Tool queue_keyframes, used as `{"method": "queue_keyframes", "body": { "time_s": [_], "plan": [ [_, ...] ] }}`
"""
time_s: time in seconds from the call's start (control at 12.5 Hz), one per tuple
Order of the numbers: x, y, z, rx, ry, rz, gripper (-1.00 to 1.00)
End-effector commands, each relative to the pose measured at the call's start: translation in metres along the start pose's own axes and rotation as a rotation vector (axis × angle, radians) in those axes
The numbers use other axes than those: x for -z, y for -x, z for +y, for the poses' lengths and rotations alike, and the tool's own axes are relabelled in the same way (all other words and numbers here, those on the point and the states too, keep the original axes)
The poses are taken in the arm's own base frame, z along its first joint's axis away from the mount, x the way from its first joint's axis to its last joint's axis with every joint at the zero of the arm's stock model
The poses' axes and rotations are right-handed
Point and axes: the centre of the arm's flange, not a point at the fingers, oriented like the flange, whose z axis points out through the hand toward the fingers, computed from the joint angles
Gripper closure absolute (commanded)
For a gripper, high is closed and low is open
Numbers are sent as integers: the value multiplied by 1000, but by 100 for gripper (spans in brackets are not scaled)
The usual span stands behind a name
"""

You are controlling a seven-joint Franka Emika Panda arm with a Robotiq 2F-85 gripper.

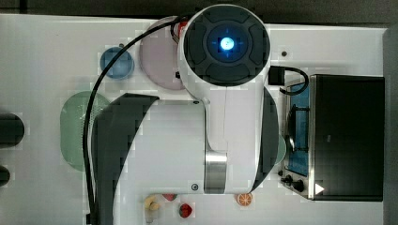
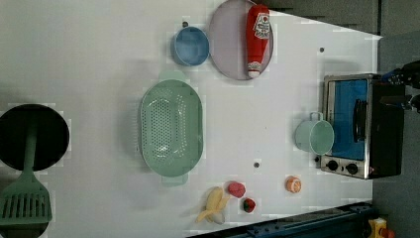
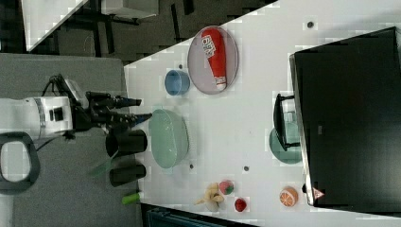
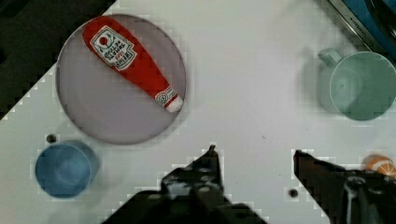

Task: Drag strainer left to right.

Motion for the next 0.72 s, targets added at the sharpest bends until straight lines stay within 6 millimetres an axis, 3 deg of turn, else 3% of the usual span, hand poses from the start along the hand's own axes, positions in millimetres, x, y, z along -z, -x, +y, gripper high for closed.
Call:
{"method": "queue_keyframes", "body": {
  "time_s": [0.08,0.24,0.32,0.56,0.72],
  "plan": [
    [69,76,136,-122,-13,-22,-46],
    [67,85,125,-97,-5,-18,-89],
    [68,89,119,-84,-2,-12,-100],
    [64,105,92,-28,0,16,-100],
    [55,126,54,3,1,50,-100]
  ]
}}
